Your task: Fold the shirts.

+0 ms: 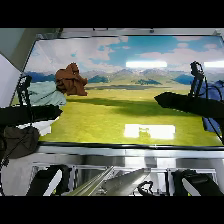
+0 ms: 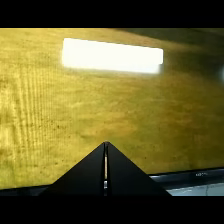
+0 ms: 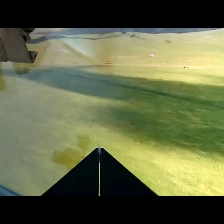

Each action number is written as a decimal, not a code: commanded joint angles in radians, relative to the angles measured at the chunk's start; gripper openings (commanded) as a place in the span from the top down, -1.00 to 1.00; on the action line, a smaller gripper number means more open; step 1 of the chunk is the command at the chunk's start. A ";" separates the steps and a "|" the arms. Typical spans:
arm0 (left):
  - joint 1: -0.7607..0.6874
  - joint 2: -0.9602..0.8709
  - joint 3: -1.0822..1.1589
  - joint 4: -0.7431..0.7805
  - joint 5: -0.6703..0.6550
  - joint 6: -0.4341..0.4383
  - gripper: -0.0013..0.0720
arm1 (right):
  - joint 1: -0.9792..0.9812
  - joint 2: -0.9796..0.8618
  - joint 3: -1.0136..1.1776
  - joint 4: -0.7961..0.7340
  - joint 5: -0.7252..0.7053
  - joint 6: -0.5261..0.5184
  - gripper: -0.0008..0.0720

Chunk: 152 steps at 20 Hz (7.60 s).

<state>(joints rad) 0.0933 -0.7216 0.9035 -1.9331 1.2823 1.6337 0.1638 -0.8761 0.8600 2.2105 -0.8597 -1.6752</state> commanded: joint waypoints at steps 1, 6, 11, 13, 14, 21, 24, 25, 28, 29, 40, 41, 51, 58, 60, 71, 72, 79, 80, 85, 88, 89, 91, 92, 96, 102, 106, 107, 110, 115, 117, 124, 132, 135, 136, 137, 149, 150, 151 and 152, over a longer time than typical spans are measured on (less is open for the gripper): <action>0.001 0.000 0.000 0.000 0.000 0.000 0.93 | 0.000 0.001 0.000 0.000 0.000 0.000 0.91; 0.001 0.000 0.000 0.000 0.000 0.000 0.93 | 0.000 0.001 0.000 0.000 0.000 0.000 0.91; 0.001 0.000 0.000 0.000 0.000 0.000 0.93 | 0.000 0.001 0.000 0.000 0.000 0.000 0.91; 0.001 0.000 -0.001 -0.005 -0.011 0.000 0.93 | 0.000 0.001 0.000 0.016 0.009 0.000 0.91; 0.001 0.000 -0.005 -0.008 -0.072 0.000 0.93 | 0.000 0.001 0.000 0.027 0.013 0.000 0.91; 0.005 -0.008 -0.005 -0.011 -0.463 -0.044 0.92 | 0.000 -0.016 0.000 0.061 0.073 0.001 0.91; 0.103 -0.167 0.040 0.016 -0.466 -0.056 -0.25 | 0.000 -0.085 0.000 0.108 0.079 0.000 0.07; 0.156 -0.250 0.072 -0.047 -0.432 -0.072 -0.74 | 0.001 -0.115 0.000 0.128 0.079 0.000 -0.19; 0.287 -0.554 0.230 -0.273 -0.343 -0.071 -0.91 | 0.020 -0.211 0.000 0.150 0.109 0.000 -0.22; 0.295 -0.648 0.295 -0.296 -0.336 -0.071 -0.91 | 0.039 -0.248 0.000 0.151 0.127 0.000 -0.23; 0.154 -1.326 0.888 -0.290 -0.355 -0.072 -0.91 | 0.160 -0.400 0.027 0.184 0.274 0.000 -0.23; 0.155 -1.353 0.919 -0.278 -0.327 -0.072 -0.82 | 0.160 -0.400 0.039 0.183 0.274 0.000 -0.23; 0.004 -1.313 1.204 -0.394 -0.086 -0.039 0.93 | 0.128 -0.391 0.085 0.179 0.217 -0.004 -0.22; -0.298 -0.932 0.941 -0.429 0.082 0.016 0.93 | -0.087 -0.321 0.145 0.166 -0.112 -0.084 -0.22; -0.438 -0.861 0.836 -0.365 0.031 -0.001 0.93 | -0.129 -0.285 0.145 0.163 -0.189 -0.112 -0.22; -0.541 -0.820 0.593 -0.312 -0.035 -0.091 -0.94 | -0.283 -0.234 0.041 0.042 -0.301 -0.080 -0.23; -0.517 -0.817 0.581 -0.311 -0.008 -0.091 -0.94 | -0.269 -0.236 -0.006 0.056 -0.256 -0.085 -0.36; -0.545 -0.581 0.139 -0.323 -0.064 -0.092 -0.94 | -0.226 -0.536 -0.002 0.218 -0.187 -0.244 -0.61; -0.577 -0.526 0.068 -0.345 -0.130 -0.092 -0.94 | -0.218 -0.586 0.028 0.222 -0.192 -0.261 -0.56; -0.735 -0.410 -0.141 -0.363 -0.481 -0.111 -0.94 | -0.128 -0.765 0.214 0.222 -0.190 -0.261 -0.53; -0.768 -0.492 -0.156 -0.366 -0.541 -0.132 -0.94 | -0.091 -0.840 0.317 0.221 -0.210 -0.245 -0.26; -0.782 -0.522 -0.154 -0.369 -0.563 -0.132 -0.93 | -0.087 -0.855 0.336 0.221 -0.213 -0.236 -0.26; -0.811 -0.584 -0.133 -0.363 -0.587 -0.132 -0.21 | -0.087 -0.869 0.355 0.221 -0.213 -0.236 -0.25; -0.813 -0.612 -0.114 -0.364 -0.583 -0.132 0.27 | -0.087 -0.869 0.356 0.221 -0.212 -0.236 -0.03; -0.773 -0.653 -0.072 -0.361 -0.568 -0.131 0.93 | -0.089 -0.869 0.356 0.220 -0.196 -0.237 0.91; -0.665 -0.425 -0.026 -0.361 -0.552 -0.111 0.93 | -0.090 -0.733 0.415 0.221 -0.192 -0.253 0.92; -0.608 -0.209 0.171 -0.360 -0.546 -0.094 0.93 | -0.098 -0.455 0.643 0.214 -0.198 -0.268 0.92; -0.593 -0.159 0.233 -0.360 -0.545 -0.080 0.93 | -0.101 -0.377 0.719 0.211 -0.198 -0.285 0.92; -0.561 -0.027 0.430 -0.301 -0.546 -0.064 0.93 | -0.102 -0.145 0.914 0.172 -0.182 -0.351 0.92; -0.457 0.139 0.610 -0.156 -0.511 -0.151 0.93 | -0.102 0.150 1.032 -0.099 -0.029 -0.371 0.92; -0.373 0.147 0.616 -0.108 -0.418 -0.218 0.93 | -0.102 0.171 1.032 -0.158 -0.026 -0.371 0.92; -0.222 -0.149 0.555 -0.138 -0.049 -0.209 0.93 | -0.102 -0.227 1.030 -0.134 -0.267 -0.256 0.92; -0.259 -0.647 0.119 -0.144 -0.308 -0.064 0.93 | -0.049 -0.986 1.020 0.108 -0.326 -0.196 0.92; -0.192 -0.830 0.135 -0.248 -0.351 0.051 0.93 | -0.034 -1.128 1.020 0.137 -0.288 -0.149 0.91; -0.165 -0.872 0.177 -0.283 -0.347 0.057 0.93 | -0.035 -1.135 1.020 0.140 -0.284 -0.140 0.90; -0.142 -0.901 0.225 -0.303 -0.330 0.071 0.93 | -0.041 -1.126 1.025 0.140 -0.288 -0.133 0.58; 0.002 -0.855 0.556 -0.291 0.032 0.087 -0.94 | -0.224 -0.439 0.187 -0.038 -0.391 0.050 -0.47; 0.006 -0.837 0.536 -0.285 0.040 0.087 -0.94 | -0.224 -0.372 0.035 0.022 -0.315 0.049 -0.47; 0.010 -0.818 0.514 -0.286 0.048 0.087 -0.94 | -0.224 -0.320 -0.100 0.084 -0.249 0.043 -0.47; 0.010 -0.801 0.494 -0.286 0.050 0.087 -0.94 | -0.224 -0.292 -0.193 0.118 -0.208 0.032 -0.46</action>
<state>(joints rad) 0.0929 -1.5665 1.4322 -2.2269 1.2823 1.7149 -0.0555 -1.3190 1.0119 2.2326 -1.2293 -1.6463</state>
